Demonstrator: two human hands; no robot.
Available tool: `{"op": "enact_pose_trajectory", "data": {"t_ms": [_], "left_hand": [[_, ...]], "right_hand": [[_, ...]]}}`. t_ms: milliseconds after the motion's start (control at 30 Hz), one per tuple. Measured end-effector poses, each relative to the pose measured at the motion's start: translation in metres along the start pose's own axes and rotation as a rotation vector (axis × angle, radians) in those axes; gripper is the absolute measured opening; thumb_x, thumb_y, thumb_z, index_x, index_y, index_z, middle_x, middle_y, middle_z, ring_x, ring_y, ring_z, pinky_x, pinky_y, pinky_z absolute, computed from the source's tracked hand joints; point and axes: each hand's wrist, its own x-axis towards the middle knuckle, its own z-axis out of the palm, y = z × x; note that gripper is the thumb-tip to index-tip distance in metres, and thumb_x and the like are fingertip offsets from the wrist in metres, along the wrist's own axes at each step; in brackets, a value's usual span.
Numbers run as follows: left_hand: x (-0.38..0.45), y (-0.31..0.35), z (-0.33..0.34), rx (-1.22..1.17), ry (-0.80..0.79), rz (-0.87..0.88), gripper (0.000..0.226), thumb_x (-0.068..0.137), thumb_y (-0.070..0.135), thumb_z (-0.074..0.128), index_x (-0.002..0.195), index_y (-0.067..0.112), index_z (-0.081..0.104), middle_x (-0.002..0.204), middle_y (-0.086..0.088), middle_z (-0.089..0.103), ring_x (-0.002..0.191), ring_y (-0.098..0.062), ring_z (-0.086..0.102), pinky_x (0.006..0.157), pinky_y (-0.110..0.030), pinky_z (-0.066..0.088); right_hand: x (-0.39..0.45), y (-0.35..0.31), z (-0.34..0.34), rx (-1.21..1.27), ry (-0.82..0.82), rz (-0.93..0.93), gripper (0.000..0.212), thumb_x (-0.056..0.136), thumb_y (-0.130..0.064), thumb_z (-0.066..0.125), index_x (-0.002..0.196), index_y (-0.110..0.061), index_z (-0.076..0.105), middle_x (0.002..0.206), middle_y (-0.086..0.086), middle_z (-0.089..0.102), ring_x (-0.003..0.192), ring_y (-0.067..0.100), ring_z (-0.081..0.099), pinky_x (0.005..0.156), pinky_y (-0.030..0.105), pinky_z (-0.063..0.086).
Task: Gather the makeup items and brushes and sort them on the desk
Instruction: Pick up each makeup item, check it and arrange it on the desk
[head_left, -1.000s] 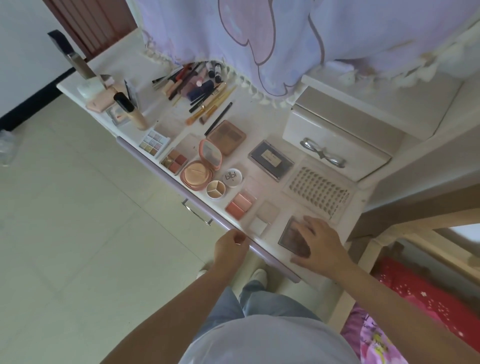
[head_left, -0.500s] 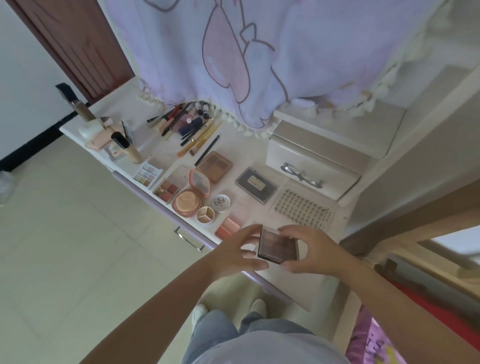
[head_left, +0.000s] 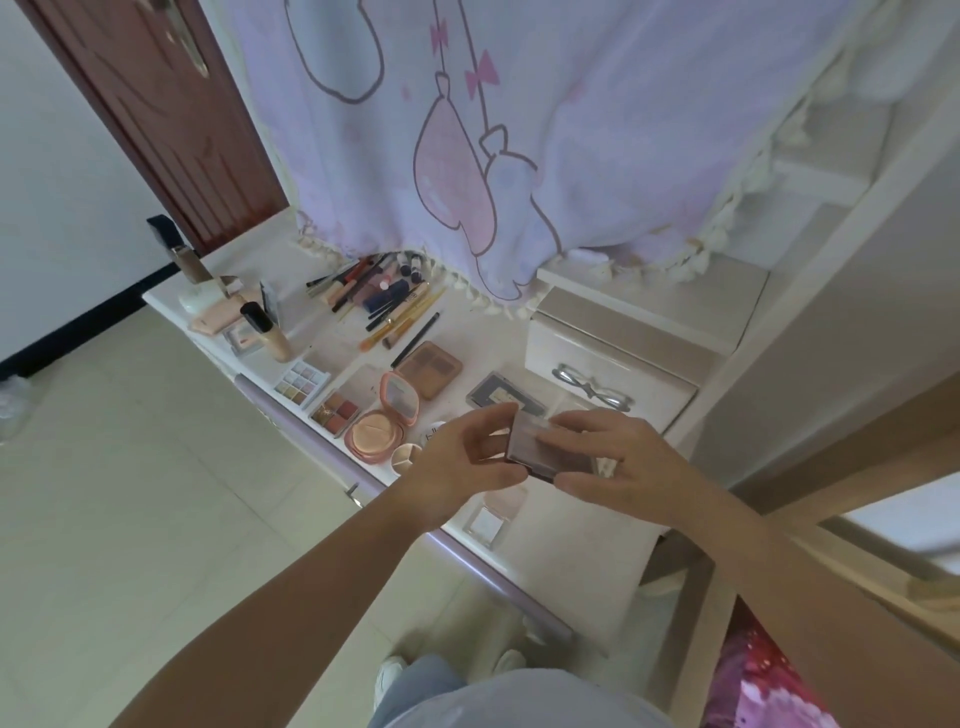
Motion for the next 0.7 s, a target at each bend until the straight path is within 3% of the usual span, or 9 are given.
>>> {"op": "enact_pose_trajectory", "data": {"t_ms": [67,133,233,333,400,467,567,600,700], "left_hand": [[0.001,0.0,0.0,-0.012,0.002,-0.01,0.052,0.077,-0.026,0.047,0.101,0.019,0.054,0.091,0.005,0.069,0.075,0.0,0.067,0.07,-0.014,0.054],[0.0,-0.003,0.0,-0.019,-0.006,-0.029,0.053,0.078,-0.027,0.044,0.1,0.02,0.055,0.083,0.012,0.072,0.073,0.001,0.067,0.068,-0.013,0.054],[-0.001,-0.009,0.0,-0.035,-0.014,-0.053,0.057,0.074,-0.028,0.05,0.105,0.019,0.053,0.089,0.008,0.071,0.078,0.0,0.067,0.073,-0.014,0.054],[0.0,-0.013,-0.001,-0.075,-0.052,-0.095,0.053,0.065,-0.016,0.056,0.105,0.018,0.056,0.088,0.013,0.073,0.08,-0.003,0.068,0.074,-0.015,0.054],[0.002,-0.021,-0.002,-0.111,-0.067,-0.147,0.049,0.07,-0.022,0.052,0.102,0.015,0.058,0.087,0.012,0.074,0.079,-0.004,0.069,0.072,-0.015,0.054],[0.002,-0.035,-0.002,-0.124,-0.054,-0.217,0.051,0.077,-0.029,0.043,0.102,0.013,0.057,0.083,0.008,0.074,0.077,-0.004,0.069,0.07,-0.015,0.055],[-0.001,-0.065,0.001,-0.106,0.037,-0.337,0.049,0.078,-0.029,0.042,0.101,0.01,0.057,0.074,0.006,0.074,0.07,-0.004,0.069,0.067,-0.014,0.054],[-0.002,-0.075,0.002,-0.085,0.081,-0.378,0.046,0.078,-0.029,0.043,0.102,0.008,0.057,0.072,0.006,0.073,0.067,-0.005,0.067,0.067,-0.014,0.053],[-0.005,-0.101,0.008,-0.007,0.214,-0.501,0.044,0.077,-0.026,0.048,0.109,0.003,0.056,0.076,-0.003,0.064,0.068,-0.013,0.059,0.07,-0.021,0.048]], "right_hand": [[0.001,0.002,-0.002,0.013,-0.018,0.037,0.052,0.073,-0.038,0.058,0.119,-0.014,0.058,0.1,-0.007,0.056,0.088,0.0,0.049,0.081,-0.001,0.035],[0.001,0.002,-0.005,0.093,-0.066,0.134,0.04,0.08,-0.025,0.063,0.119,-0.019,0.058,0.102,-0.008,0.057,0.093,0.005,0.056,0.08,0.007,0.04],[0.0,0.01,-0.007,0.269,-0.057,0.259,0.037,0.086,-0.008,0.058,0.106,-0.039,0.054,0.098,-0.024,0.056,0.088,-0.022,0.054,0.076,-0.001,0.042],[-0.001,0.019,-0.005,0.309,-0.081,0.368,0.035,0.088,-0.012,0.055,0.096,-0.046,0.054,0.097,-0.027,0.057,0.085,-0.019,0.054,0.082,0.003,0.044],[-0.002,0.026,-0.003,0.362,-0.116,0.443,0.03,0.091,-0.017,0.051,0.106,-0.042,0.053,0.1,-0.027,0.055,0.086,-0.018,0.05,0.078,0.0,0.043],[-0.004,0.04,0.004,0.411,-0.133,0.524,0.032,0.094,-0.018,0.045,0.124,-0.021,0.051,0.109,-0.017,0.055,0.087,-0.011,0.053,0.072,-0.002,0.044],[-0.013,0.066,0.022,0.48,-0.141,0.656,0.044,0.095,-0.021,0.038,0.124,0.012,0.047,0.121,-0.001,0.052,0.088,-0.001,0.058,0.071,0.004,0.048],[-0.017,0.074,0.03,0.511,-0.134,0.701,0.045,0.096,-0.021,0.037,0.121,0.013,0.048,0.122,0.003,0.054,0.087,0.001,0.059,0.071,0.005,0.05],[-0.024,0.089,0.05,0.622,-0.075,0.809,0.03,0.097,-0.021,0.036,0.112,-0.004,0.055,0.115,0.019,0.06,0.083,0.011,0.063,0.07,0.013,0.053]]}}
